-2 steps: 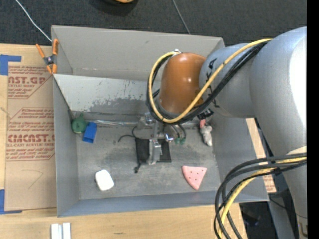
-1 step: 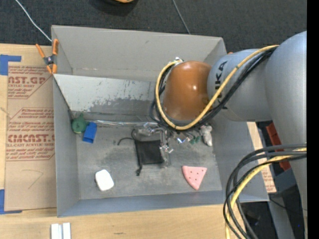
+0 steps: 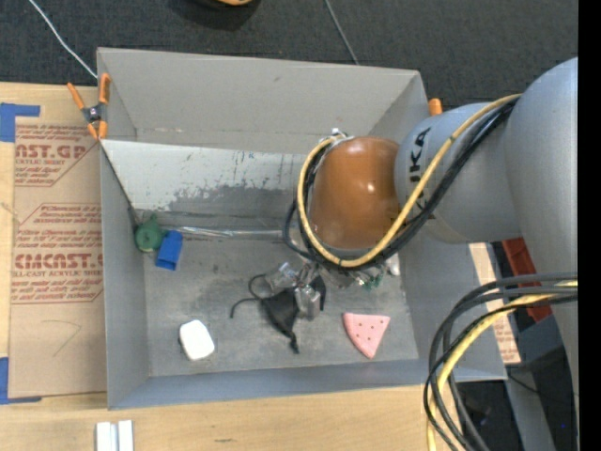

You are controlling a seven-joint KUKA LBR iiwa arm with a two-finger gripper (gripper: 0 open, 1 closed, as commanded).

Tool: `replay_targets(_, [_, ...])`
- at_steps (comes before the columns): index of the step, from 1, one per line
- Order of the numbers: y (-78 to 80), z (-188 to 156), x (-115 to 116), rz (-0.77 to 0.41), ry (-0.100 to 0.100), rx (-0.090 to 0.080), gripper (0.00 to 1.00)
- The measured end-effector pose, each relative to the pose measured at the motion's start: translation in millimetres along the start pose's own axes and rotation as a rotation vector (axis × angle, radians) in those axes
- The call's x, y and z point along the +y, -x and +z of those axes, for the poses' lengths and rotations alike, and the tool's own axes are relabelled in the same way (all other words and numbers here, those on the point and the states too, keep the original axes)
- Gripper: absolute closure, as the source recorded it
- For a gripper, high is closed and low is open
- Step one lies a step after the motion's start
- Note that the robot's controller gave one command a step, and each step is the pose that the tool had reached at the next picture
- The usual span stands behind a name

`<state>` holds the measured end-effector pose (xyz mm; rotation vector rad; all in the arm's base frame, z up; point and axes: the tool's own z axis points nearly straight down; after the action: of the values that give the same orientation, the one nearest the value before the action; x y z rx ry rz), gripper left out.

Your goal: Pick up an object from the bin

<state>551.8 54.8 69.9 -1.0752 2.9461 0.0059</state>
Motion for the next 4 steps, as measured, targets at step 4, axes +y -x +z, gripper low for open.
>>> replay_targets(4, [6.0, -98.7, -3.9, -0.011, 0.002, -0.001, 1.00])
